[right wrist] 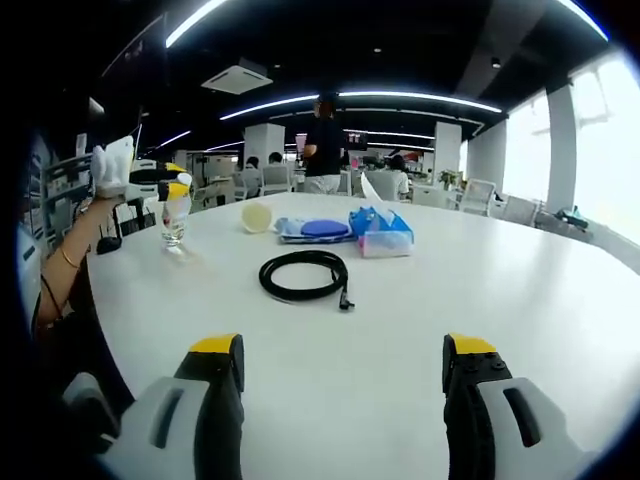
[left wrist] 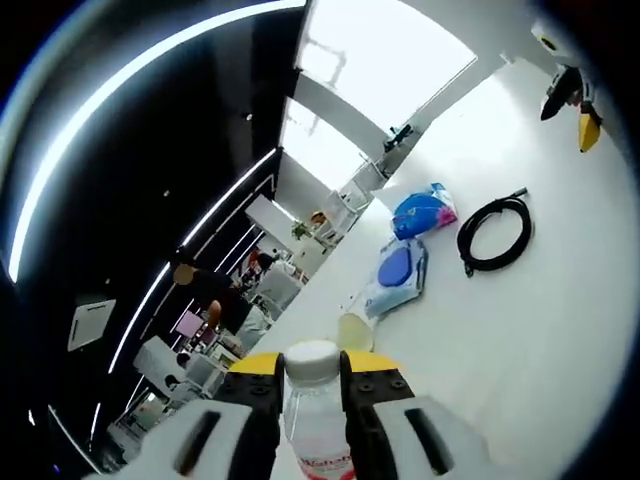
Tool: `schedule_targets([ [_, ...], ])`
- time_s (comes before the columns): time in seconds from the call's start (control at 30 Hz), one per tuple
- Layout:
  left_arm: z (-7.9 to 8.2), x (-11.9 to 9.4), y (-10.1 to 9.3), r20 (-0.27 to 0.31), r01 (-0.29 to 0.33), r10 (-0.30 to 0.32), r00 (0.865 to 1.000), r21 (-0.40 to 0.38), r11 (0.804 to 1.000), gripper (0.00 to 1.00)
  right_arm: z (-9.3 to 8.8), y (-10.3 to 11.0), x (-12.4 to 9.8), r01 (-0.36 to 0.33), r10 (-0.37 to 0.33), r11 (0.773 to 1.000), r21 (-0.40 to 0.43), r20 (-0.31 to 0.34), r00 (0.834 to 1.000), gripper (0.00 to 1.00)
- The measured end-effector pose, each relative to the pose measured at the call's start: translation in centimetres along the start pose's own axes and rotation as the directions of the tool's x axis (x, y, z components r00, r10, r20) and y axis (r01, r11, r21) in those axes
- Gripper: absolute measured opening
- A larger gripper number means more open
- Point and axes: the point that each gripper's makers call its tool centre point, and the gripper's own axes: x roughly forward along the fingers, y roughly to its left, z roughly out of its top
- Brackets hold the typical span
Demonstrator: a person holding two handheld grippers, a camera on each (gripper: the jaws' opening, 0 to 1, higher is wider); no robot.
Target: Arrange the tabletop items into an orderly group along one side of the table until the central work area is clear of visible clutter.
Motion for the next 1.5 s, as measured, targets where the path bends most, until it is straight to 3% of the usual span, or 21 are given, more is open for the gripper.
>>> schedule_targets([
  [0.4,-1.0,0.3,2.2,0.001,-0.009,0.009,1.0,-0.108,0.994,0.2,0.2,0.0,0.2,-0.003,0.003,1.0,-0.009,-0.002,1.0,0.79],
  [0.6,-1.3,0.2,3.0,0.005,-0.019,0.019,1.0,-0.123,0.992,0.21,0.4,0.3,0.3,-0.006,0.006,1.0,-0.012,0.002,1.0,0.79],
  [0.8,-2.3,-0.1,4.7,0.007,-0.038,0.04,0.999,-0.192,0.981,0.21,0.3,0.4,0.2,-0.003,0.003,1.0,-0.012,-0.002,1.0,0.79],
  [1.13,-3.2,-0.7,5.9,0.012,-0.054,0.059,0.998,-0.243,0.969,0.21,0.5,0.6,0.2,-0.002,0.002,1.0,-0.016,-0.001,1.0,0.79],
  [1.3,-4.4,-1.4,7.2,0.018,-0.081,0.091,0.996,-0.316,0.945,0.21,0.6,0.6,0.2,-0.002,0.002,1.0,-0.019,0.001,1.0,0.79],
  [1.5,-5.3,-1.9,8.0,0.018,-0.091,0.104,0.994,-0.353,0.931,0.21,0.6,0.8,0.2,-0.002,0.002,1.0,-0.022,0.001,1.0,0.79],
])
